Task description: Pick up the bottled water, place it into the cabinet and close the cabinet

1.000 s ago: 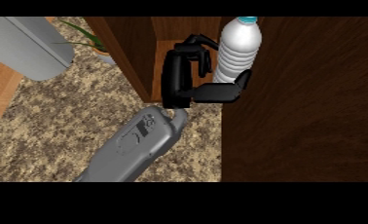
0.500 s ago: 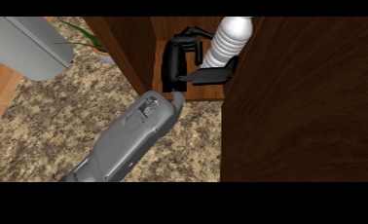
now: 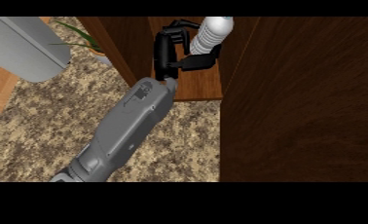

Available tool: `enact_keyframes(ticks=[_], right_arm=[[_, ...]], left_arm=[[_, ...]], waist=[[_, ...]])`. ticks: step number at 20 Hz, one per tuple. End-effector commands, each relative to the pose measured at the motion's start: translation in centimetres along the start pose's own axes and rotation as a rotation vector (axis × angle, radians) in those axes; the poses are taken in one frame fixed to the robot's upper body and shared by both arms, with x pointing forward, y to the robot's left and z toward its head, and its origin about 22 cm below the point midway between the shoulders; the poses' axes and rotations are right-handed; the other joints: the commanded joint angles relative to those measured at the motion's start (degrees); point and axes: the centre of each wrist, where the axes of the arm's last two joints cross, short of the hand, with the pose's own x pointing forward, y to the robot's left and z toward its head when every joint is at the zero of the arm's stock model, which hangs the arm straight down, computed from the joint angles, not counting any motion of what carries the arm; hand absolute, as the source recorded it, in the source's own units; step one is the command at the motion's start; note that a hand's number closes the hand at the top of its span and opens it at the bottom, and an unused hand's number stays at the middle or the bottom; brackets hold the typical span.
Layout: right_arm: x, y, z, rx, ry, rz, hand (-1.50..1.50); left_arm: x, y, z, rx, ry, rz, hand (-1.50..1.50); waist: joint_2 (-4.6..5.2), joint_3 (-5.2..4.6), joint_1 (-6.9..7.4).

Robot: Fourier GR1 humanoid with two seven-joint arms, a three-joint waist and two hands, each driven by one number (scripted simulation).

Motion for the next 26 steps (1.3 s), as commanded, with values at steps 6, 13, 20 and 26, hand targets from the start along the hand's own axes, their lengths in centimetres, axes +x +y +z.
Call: enact_keyframes(ticks=[6, 13, 20, 26], right_arm=[[0.7, 0.7, -0.8, 0.008, -0.088, -0.06, -1.5], [1.0, 0.6, -1.3, -0.002, -0.09, -0.072, -1.5], [1.4, 0.1, -0.6, 0.021, -0.093, -0.041, -1.5], [1.6, -0.1, -1.5, 0.027, -0.089, -0.026, -1.5]], left_arm=[[-3.0, 1.6, -1.8, 0.001, -0.042, -0.188, 1.5], [-1.8, 0.9, -3.7, -0.022, -0.039, -0.277, -1.5], [-1.1, 1.1, -5.1, 0.011, -0.011, -0.271, -1.5], [0.3, 1.1, -6.2, -0.032, -0.088, -0.167, -1.5]], waist=[[0.44, 0.02, -1.17], [0.08, 0.02, -0.49], [0.31, 0.0, -1.19], [0.37, -0.03, -0.22]])
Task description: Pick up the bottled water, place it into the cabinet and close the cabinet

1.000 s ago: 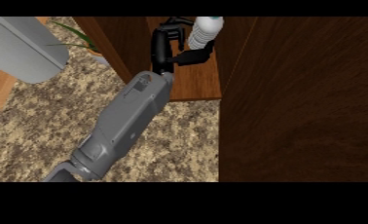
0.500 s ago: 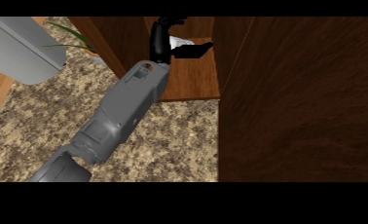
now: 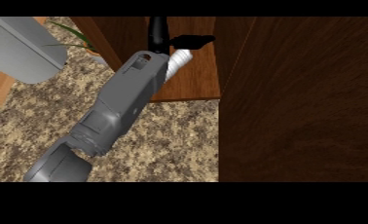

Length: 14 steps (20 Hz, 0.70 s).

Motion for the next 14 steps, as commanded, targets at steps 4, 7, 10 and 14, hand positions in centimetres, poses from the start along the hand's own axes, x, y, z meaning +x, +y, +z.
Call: enact_keyframes(ticks=[4, 7, 10, 14], right_arm=[[2.0, 1.6, -0.9, -0.001, -0.042, 0.003, -1.5], [3.0, 1.2, 0.1, -0.001, -0.052, 0.011, -1.5], [2.4, 0.8, -1.0, 0.006, -0.041, 0.019, -1.5], [2.2, 0.7, -1.5, 0.028, -0.038, -0.023, -1.5]], left_arm=[[1.2, -0.8, 0.3, -0.073, -0.054, 0.216, -1.5], [1.2, -0.9, 0.6, -0.112, -0.045, 0.26, -1.5], [0.9, -1.0, 1.4, -0.16, -0.052, 0.274, -1.5], [1.5, -1.9, 3.5, -0.178, -0.022, 0.32, -1.5]], waist=[[-0.82, -0.01, 1.12], [-1.13, 0.01, 0.9], [-1.02, 0.03, 2.11], [-1.12, 0.03, 1.94]])
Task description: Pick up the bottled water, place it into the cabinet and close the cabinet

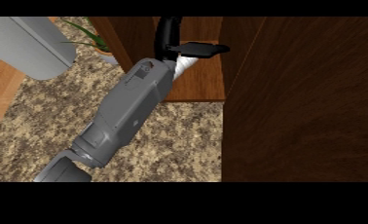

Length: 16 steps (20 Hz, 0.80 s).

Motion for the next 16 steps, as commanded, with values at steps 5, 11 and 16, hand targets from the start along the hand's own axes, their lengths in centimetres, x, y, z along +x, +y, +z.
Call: enact_keyframes(ticks=[5, 11, 16], right_arm=[[2.8, 1.2, -0.6, 0.019, -0.052, 0.005, -1.5], [3.6, 2.3, -1.4, 0.021, -0.048, 0.012, -1.5], [3.4, 2.3, -2.7, 0.011, -0.059, 0.009, -1.5]], left_arm=[[-0.7, -1.2, 5.7, -0.051, 0.016, 0.103, -1.5], [0.1, -0.8, 9.4, -0.068, 0.014, 0.135, -1.5], [0.8, 0.7, 13.2, -0.085, 0.034, 0.196, -1.5]], waist=[[-0.45, 0.01, 0.97], [-0.47, -0.02, 1.77], [-0.09, -0.03, 1.9]])
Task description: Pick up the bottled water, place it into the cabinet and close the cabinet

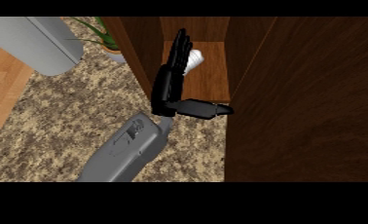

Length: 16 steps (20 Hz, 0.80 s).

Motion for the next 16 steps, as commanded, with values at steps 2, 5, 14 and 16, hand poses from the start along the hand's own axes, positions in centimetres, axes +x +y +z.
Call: enact_keyframes(ticks=[2, 5, 14, 16], right_arm=[[4.1, 2.2, -0.6, 0.053, -0.026, 0.044, -1.5], [3.8, 2.2, -1.4, 0.147, -0.013, 0.004, -1.5], [3.3, 4.1, -2.9, 0.42, 0.059, -0.023, 1.5], [3.2, 4.0, -2.8, 0.455, 0.089, -0.037, 1.5]], left_arm=[[1.5, 0.1, 4.0, 0.006, 0.009, 0.046, -1.5], [2.8, 2.5, 6.2, -0.003, 0.003, 0.039, -1.5], [3.9, 3.4, 11.5, 0.048, 0.011, 0.054, -1.5], [4.0, 5.6, 13.2, 0.063, -0.001, 0.047, -1.5]], waist=[[0.03, 0.01, -0.84], [0.03, -0.01, -0.06], [0.14, -0.02, -0.47], [0.2, -0.06, -0.35]])
